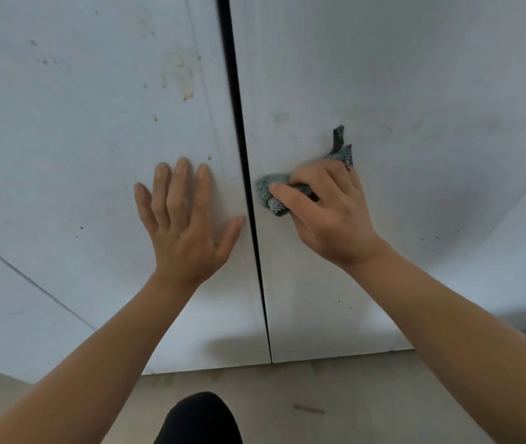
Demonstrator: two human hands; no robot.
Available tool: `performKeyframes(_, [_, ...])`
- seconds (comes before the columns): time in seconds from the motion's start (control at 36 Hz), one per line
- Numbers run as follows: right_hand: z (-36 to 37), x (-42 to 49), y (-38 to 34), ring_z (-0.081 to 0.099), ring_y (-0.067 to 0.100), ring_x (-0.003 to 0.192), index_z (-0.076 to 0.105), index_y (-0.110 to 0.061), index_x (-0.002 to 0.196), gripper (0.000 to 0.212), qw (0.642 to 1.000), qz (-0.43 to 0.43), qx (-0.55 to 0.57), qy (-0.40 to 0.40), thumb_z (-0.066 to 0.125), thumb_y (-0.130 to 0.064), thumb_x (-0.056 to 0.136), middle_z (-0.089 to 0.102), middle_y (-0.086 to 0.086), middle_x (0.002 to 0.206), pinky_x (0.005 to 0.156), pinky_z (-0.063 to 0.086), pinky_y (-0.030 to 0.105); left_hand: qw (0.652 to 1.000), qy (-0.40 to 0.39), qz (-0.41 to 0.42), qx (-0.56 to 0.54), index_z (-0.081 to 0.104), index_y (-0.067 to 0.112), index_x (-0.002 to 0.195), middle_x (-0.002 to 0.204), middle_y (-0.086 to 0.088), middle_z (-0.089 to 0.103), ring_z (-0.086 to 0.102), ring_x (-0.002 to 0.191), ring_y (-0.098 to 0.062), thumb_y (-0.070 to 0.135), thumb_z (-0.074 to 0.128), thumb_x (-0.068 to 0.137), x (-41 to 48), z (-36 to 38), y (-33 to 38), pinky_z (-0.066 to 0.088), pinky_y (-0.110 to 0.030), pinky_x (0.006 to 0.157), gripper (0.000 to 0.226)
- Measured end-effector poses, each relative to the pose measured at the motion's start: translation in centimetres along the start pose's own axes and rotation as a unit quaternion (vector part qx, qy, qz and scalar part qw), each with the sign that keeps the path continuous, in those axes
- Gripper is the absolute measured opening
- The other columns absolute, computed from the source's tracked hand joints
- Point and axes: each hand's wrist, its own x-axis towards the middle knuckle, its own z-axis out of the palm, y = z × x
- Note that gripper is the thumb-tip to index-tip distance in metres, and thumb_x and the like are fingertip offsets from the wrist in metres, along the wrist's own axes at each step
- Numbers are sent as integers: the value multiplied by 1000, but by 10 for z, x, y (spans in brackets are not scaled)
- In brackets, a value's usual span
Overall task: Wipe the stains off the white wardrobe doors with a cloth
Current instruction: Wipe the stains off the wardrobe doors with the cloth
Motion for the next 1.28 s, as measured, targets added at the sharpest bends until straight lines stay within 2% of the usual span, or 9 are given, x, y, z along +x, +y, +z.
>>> performKeyframes(0.19, [23, -41, -9, 61, 31, 78, 79, -10, 96, 10, 1000, -3, 1, 15, 71, -5, 92, 67, 11, 85, 67, 49, 43, 998, 50, 4, 25, 27, 10, 163, 165, -20, 23, 24, 150, -46, 68, 52, 92, -24, 28, 12, 22, -75, 113, 95])
performKeyframes(0.36, [25, -112, -22, 63, 28, 80, 77, -13, 98, 14, 986, -100, -2, -135, 66, -6, 94, 68, 7, 88, 69, 49, 39, 997, 67, 15, 38, 35, 6, 159, 163, -20, 30, 15, 157, -37, 69, 49, 93, -39, 37, 12, 20, -71, 116, 92])
performKeyframes(0.53, [18, -51, -7, 62, 34, 79, 79, -9, 97, 13, 1000, -3, -20, -10, 68, -3, 93, 66, 14, 86, 68, 50, 44, 996, 71, 11, 51, 39, 6, 158, 162, -21, 35, 26, 153, -42, 75, 57, 87, -36, 38, 14, 24, -72, 114, 100])
performKeyframes(0.67, [17, -95, -8, 62, 29, 81, 75, -13, 98, 14, 986, -114, -35, -117, 67, -3, 92, 66, 10, 89, 70, 49, 41, 996, 74, 11, 47, 39, 6, 158, 161, -22, 36, 32, 148, -45, 76, 61, 85, -36, 37, 13, 27, -73, 113, 103])
performKeyframes(0.75, [10, -98, -8, 62, 30, 82, 73, -12, 95, 14, 976, -133, -44, -165, 62, -3, 94, 65, 10, 90, 69, 49, 42, 996, 73, 7, 45, 39, 6, 158, 162, -21, 36, 31, 149, -44, 76, 62, 85, -37, 37, 14, 29, -74, 112, 104])
performKeyframes(0.92, [10, -55, -8, 59, 32, 84, 76, -10, 98, 12, 996, -31, -64, -54, 68, -3, 92, 64, 13, 90, 70, 49, 44, 996, 77, 6, 52, 39, 5, 157, 163, -21, 35, 32, 149, -44, 77, 63, 83, -35, 38, 15, 30, -74, 112, 105])
performKeyframes(1.14, [16, -110, -12, 61, 28, 78, 74, -13, 91, 20, 992, -73, -14, -98, 57, -5, 97, 64, 8, 85, 71, 44, 38, 995, 81, 5, 61, 39, 2, 156, 162, -23, 34, 32, 148, -48, 72, 61, 86, -36, 39, 16, 28, -75, 113, 102])
performKeyframes(1.22, [12, -87, -6, 59, 29, 79, 73, -13, 89, 18, 996, -60, -1, -67, 60, -4, 96, 63, 7, 84, 68, 44, 40, 995, 75, 6, 65, 37, 1, 157, 161, -25, 33, 29, 148, -49, 71, 61, 87, -35, 37, 16, 24, -76, 113, 102])
performKeyframes(1.28, [9, -70, 0, 59, 30, 80, 75, -13, 91, 15, 999, -31, 11, -33, 64, -6, 95, 64, 8, 85, 67, 43, 40, 996, 70, 1, 57, 35, 1, 158, 162, -26, 31, 21, 154, -43, 71, 61, 86, -35, 33, 17, 22, -75, 115, 104])
